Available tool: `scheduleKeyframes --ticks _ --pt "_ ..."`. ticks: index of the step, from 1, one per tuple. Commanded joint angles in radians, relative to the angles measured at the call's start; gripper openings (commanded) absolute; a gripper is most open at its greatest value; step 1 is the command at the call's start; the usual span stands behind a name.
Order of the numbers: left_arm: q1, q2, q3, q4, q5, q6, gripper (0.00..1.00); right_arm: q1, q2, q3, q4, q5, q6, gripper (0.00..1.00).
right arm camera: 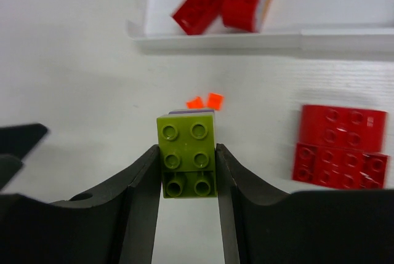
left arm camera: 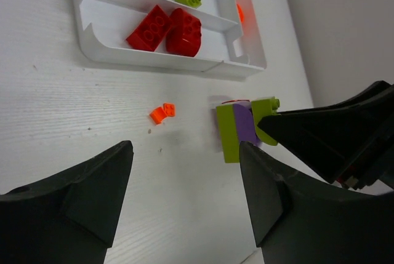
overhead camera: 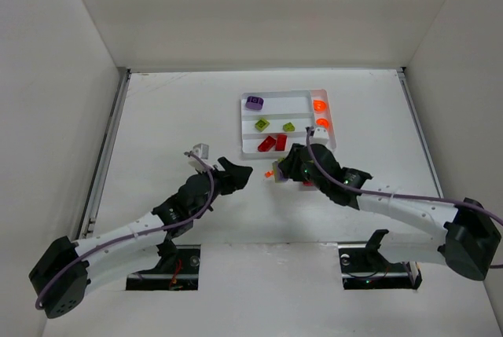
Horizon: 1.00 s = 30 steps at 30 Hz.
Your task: Sort the legos into containers by color
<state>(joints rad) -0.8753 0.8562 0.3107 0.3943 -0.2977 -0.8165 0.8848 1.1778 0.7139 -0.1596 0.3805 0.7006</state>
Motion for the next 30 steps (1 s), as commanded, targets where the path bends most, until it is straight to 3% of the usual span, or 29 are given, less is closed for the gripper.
scheduleKeyframes --ticks 1,5,20,30 --pt "0.008 -0.078 -0.094 0.228 -0.003 -0.137 0.69 -0.027 -0.015 0.012 0.265 -0.135 0.137 0.23" --pt "0.035 -0.134 -0.165 0.362 0.006 -0.237 0.71 -0.048 0.025 -0.016 0.472 -0.242 0.285 0.24" --pt "0.019 -0.2 -0.199 0.437 0.035 -0.277 0.7 -0.043 0.24 -0.065 0.952 -0.393 0.602 0.24" --pt "0.042 -0.258 -0.219 0.379 0.031 -0.288 0.68 -0.04 0.215 -0.097 0.987 -0.355 0.613 0.24"
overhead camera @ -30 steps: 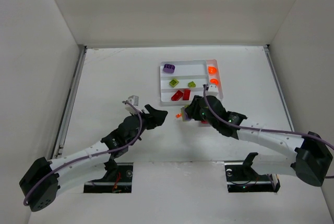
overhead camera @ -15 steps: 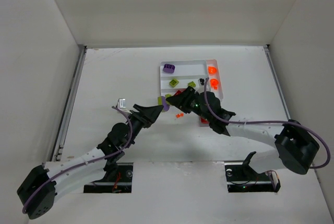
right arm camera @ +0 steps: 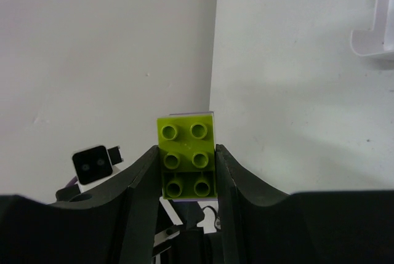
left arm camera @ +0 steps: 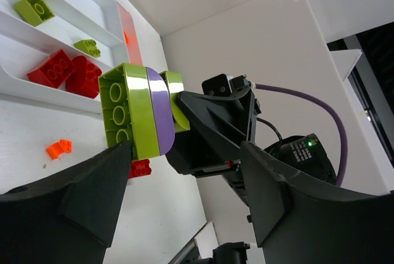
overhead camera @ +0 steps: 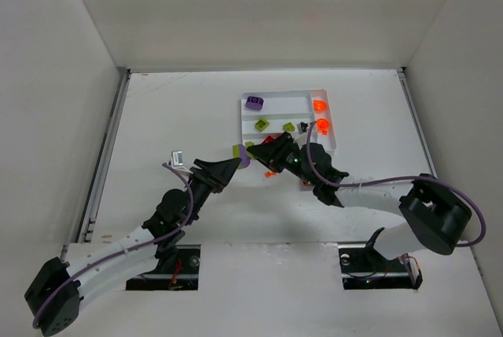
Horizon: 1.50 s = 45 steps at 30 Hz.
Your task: Sort the legos into containers by color
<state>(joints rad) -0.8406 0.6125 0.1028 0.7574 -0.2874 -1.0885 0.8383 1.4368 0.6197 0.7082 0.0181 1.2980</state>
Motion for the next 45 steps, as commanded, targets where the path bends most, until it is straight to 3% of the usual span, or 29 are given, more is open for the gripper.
scheduleKeyframes --ticks 1,12,23,28,36,45 --pt "0.008 -0.011 -0.011 0.011 0.019 -0.016 0.68 0.006 -0.047 -0.005 0.109 0.013 0.008 0.24" --pt "0.051 0.072 0.06 -0.02 0.09 -0.017 0.73 0.006 -0.052 -0.002 0.073 0.03 -0.025 0.24" --pt "0.062 0.072 0.051 0.042 0.085 -0.057 0.64 0.026 0.056 0.014 0.267 -0.067 0.095 0.24" --pt "0.07 0.05 0.043 0.053 0.083 -0.06 0.56 0.028 0.079 0.012 0.324 -0.084 0.133 0.24" --pt "0.076 0.018 0.04 0.045 0.059 -0.057 0.23 0.028 0.08 0.0 0.327 -0.08 0.142 0.24" --pt "0.116 -0.033 0.031 0.011 0.068 -0.031 0.15 -0.067 0.021 -0.061 0.31 -0.124 0.113 0.24"
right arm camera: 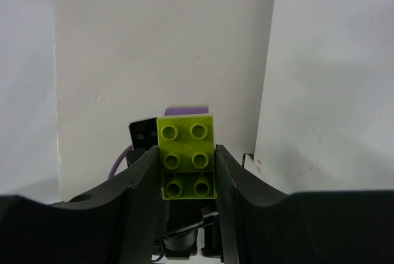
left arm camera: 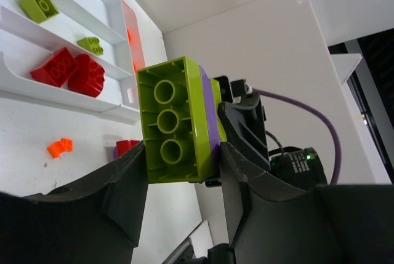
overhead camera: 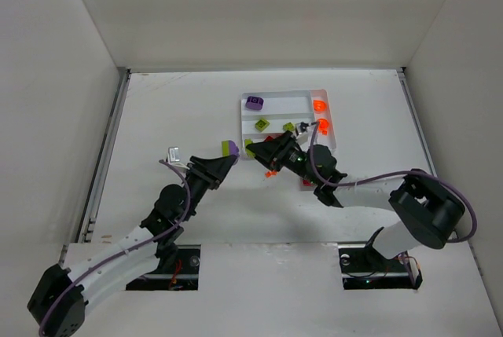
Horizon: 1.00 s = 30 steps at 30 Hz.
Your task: Sort the legos into containers by color
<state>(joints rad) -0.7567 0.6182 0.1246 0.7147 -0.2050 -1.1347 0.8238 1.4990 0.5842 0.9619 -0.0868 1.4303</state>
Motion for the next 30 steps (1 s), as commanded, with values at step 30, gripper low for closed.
scheduleKeyframes --ticks 30 --pt "0.216 0.29 0.087 0.083 0.214 0.291 0.17 -0.291 0.392 0.804 -1.127 0.372 -0.737 0.24"
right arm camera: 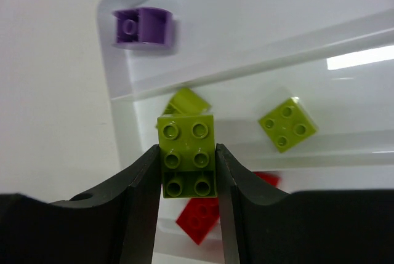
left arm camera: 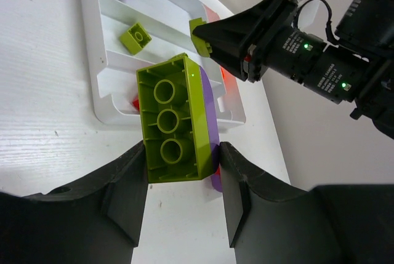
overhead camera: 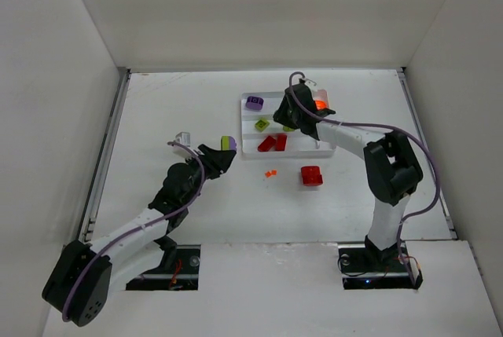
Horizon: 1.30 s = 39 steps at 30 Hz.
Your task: Sort the legos into containers by color
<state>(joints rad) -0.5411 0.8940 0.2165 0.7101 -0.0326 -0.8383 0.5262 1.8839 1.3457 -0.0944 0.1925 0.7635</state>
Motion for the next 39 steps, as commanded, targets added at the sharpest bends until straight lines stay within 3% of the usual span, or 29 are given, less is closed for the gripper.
scheduleKeyframes --ticks 1,15,18,23,28,31,34,39 --pt "-0.003 0.02 -0.005 0.103 0.049 -0.008 0.17 0.004 0.009 0.038 -0.083 0.119 -0.081 0.24" --pt "-0.055 0.123 -0.002 0.279 0.181 -0.047 0.18 -0.07 0.035 0.027 -0.099 0.249 -0.147 0.3" --pt "-0.055 0.146 -0.002 0.319 0.203 -0.059 0.18 -0.076 0.044 0.036 -0.1 0.245 -0.15 0.37" --pt "-0.053 0.174 -0.002 0.359 0.238 -0.087 0.18 -0.076 -0.011 0.009 -0.084 0.236 -0.151 0.58" --pt "-0.056 0.198 -0.002 0.39 0.253 -0.105 0.18 -0.07 -0.161 -0.098 -0.042 0.206 -0.148 0.62" --pt "-0.05 0.203 -0.002 0.417 0.273 -0.137 0.18 -0.035 -0.322 -0.256 0.074 0.092 -0.121 0.6" --pt "-0.044 0.206 -0.002 0.443 0.275 -0.182 0.18 0.033 -0.483 -0.458 0.299 -0.091 -0.029 0.61" --pt "-0.056 0.223 0.012 0.474 0.28 -0.257 0.17 0.139 -0.539 -0.643 0.683 -0.255 0.175 0.74"
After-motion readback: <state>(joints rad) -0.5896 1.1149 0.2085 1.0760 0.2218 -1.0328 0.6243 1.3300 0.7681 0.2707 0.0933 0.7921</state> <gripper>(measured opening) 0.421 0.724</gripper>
